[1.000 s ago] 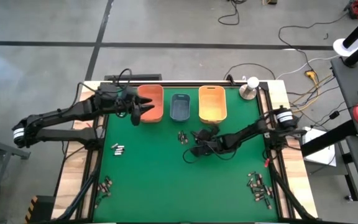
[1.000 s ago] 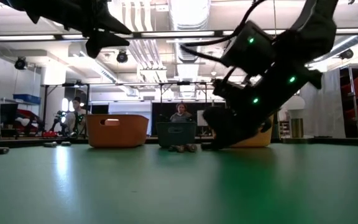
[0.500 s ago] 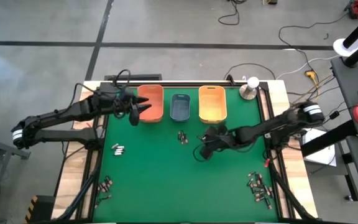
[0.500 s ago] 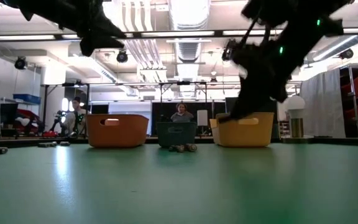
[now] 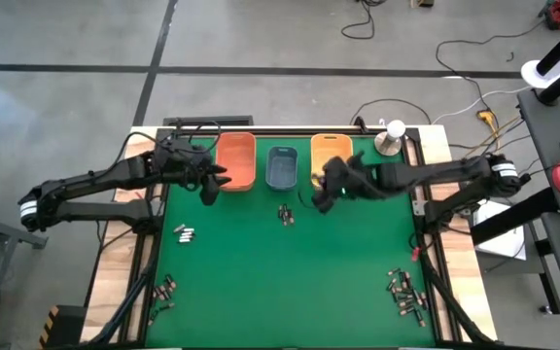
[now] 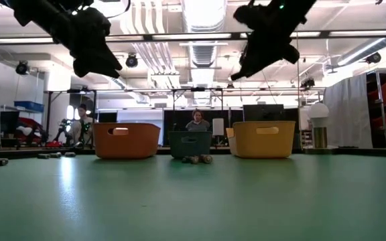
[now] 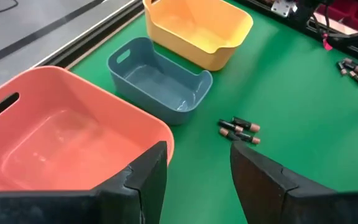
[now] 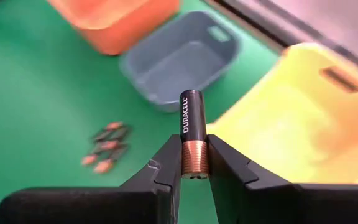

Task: Sort batteries
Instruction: Put the large black battery into the yellow bin

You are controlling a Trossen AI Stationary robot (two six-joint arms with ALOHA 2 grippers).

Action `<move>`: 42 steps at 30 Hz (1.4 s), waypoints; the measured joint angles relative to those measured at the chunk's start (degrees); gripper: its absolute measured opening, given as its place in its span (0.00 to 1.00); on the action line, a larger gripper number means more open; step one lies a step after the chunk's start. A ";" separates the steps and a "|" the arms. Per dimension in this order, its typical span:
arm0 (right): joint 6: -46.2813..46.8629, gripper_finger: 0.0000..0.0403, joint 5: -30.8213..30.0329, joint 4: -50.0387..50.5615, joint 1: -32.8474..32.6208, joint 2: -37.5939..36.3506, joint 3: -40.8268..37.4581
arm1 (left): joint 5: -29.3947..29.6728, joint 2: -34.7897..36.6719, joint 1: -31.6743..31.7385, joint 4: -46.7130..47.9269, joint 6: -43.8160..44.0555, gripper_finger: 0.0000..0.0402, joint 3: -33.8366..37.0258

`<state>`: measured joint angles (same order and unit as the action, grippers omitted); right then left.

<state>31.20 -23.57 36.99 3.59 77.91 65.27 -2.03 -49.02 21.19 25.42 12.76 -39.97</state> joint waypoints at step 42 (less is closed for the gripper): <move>-46.93 0.27 22.80 7.47 28.07 28.72 8.25 | 5.97 5.18 -3.76 4.92 10.33 0.39 -15.54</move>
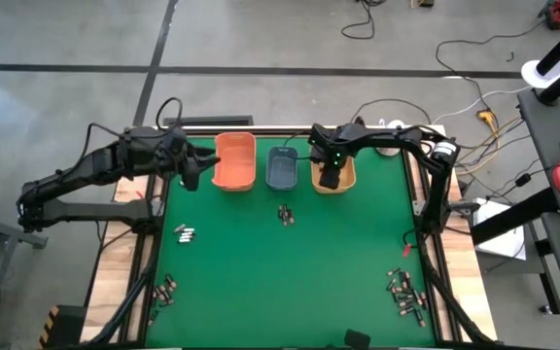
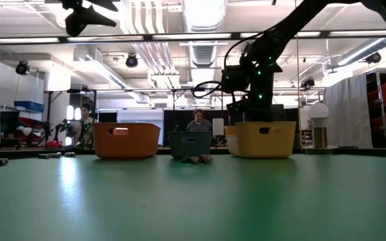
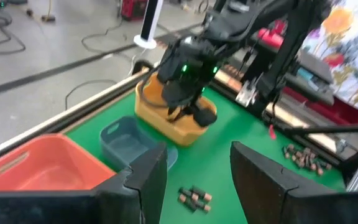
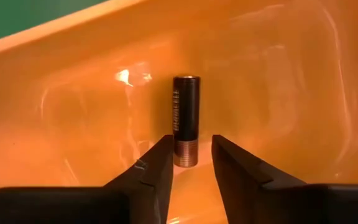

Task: Sort batteries
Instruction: Put the large black battery into the yellow bin

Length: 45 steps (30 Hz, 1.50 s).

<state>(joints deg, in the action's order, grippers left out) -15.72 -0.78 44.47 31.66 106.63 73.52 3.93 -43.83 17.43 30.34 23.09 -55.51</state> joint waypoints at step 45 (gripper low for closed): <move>60.11 0.52 -43.79 -47.43 -47.01 -2.36 -15.93 | -15.22 4.95 -0.04 9.78 -13.59 0.39 0.08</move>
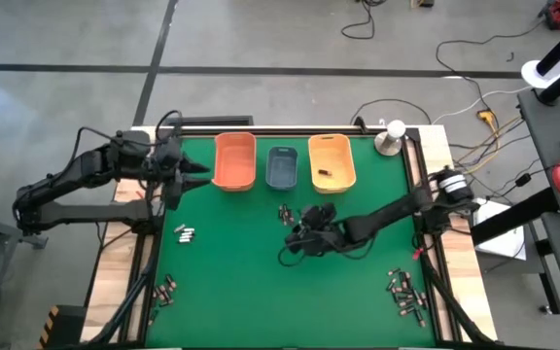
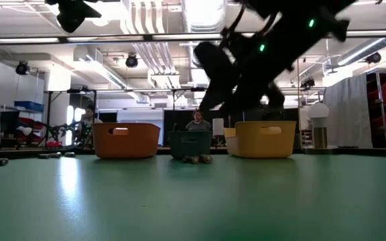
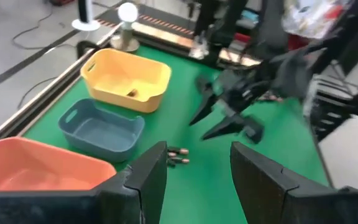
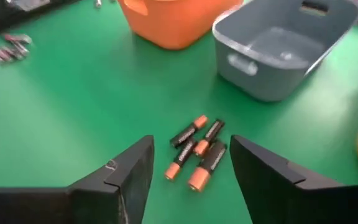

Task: Sort batteries
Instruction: Put the large black battery into the yellow bin

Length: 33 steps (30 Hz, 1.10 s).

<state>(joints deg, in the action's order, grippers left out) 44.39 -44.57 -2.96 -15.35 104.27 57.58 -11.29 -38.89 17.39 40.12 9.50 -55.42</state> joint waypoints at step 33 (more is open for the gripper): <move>11.19 0.38 -2.86 -0.77 3.86 13.39 3.52 | -0.20 1.77 -0.05 1.22 -0.03 0.39 0.07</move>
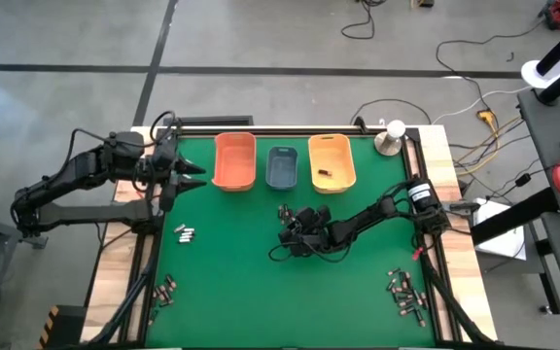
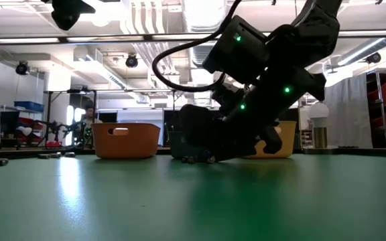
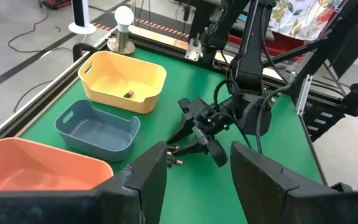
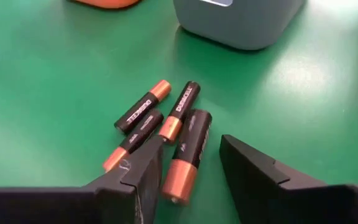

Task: Sort batteries
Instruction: Put the large black battery into the yellow bin

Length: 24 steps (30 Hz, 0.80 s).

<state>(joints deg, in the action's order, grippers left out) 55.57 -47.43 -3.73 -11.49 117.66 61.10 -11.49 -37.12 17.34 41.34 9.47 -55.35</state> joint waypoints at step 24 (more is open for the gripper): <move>-2.88 0.12 9.26 9.55 0.08 -3.90 0.28 | 0.09 0.09 -0.02 0.14 -0.63 0.39 0.00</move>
<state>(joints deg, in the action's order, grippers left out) 52.69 -38.17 5.82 -11.41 113.75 61.39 -11.40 -37.04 17.32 41.47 8.84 -55.35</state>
